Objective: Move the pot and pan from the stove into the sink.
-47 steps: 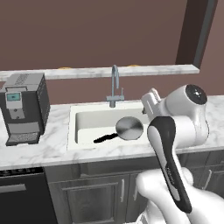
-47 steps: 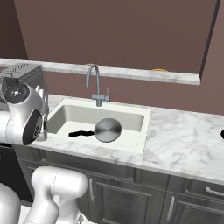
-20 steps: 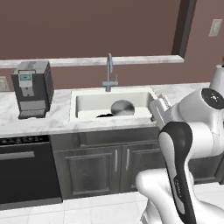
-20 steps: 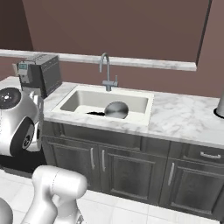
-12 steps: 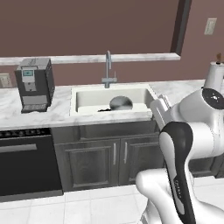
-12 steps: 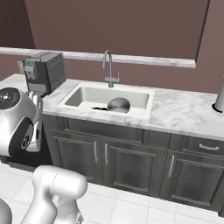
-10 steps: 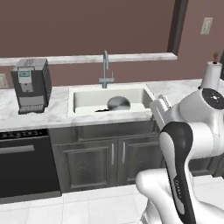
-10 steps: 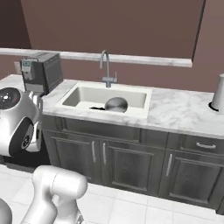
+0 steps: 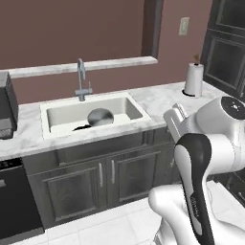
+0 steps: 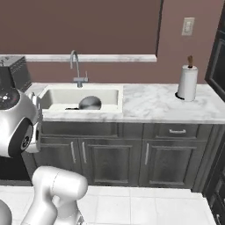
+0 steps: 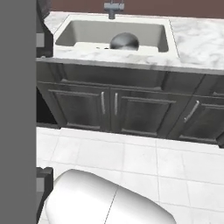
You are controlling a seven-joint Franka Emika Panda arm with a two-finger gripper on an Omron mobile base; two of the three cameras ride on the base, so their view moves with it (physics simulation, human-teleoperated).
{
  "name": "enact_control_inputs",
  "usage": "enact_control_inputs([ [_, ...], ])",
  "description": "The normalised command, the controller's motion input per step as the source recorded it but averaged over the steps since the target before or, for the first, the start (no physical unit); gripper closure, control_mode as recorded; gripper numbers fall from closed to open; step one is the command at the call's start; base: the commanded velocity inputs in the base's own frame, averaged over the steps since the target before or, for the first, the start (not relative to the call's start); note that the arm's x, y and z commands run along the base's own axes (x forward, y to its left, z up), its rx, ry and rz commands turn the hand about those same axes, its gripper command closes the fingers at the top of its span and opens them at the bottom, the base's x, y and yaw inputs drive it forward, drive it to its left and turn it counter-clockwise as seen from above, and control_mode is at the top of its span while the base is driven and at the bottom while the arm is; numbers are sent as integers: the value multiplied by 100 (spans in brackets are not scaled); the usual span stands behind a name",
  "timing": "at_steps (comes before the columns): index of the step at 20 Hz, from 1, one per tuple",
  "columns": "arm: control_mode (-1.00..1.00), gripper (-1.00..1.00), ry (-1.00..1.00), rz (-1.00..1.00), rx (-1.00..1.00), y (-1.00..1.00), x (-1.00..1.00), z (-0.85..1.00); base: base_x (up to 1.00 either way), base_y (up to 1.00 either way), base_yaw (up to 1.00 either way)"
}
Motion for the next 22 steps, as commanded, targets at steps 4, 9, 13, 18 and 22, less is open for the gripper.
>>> enact_control_inputs([
  [4, 100, -100, 0, 0, 0, 0, 0, 0, 0, -3, -41],
  [9, 100, -100, 0, 0, 0, 0, 0, 0, 0, 0, -42],
  [13, 100, -100, 0, 0, 0, 0, 0, 0, 0, 0, -44],
  [18, 100, -100, 0, 0, 0, 0, 0, 0, 0, 0, -45],
  [22, 100, -100, 0, 0, 0, 0, 0, 0, 0, 0, -45],
])
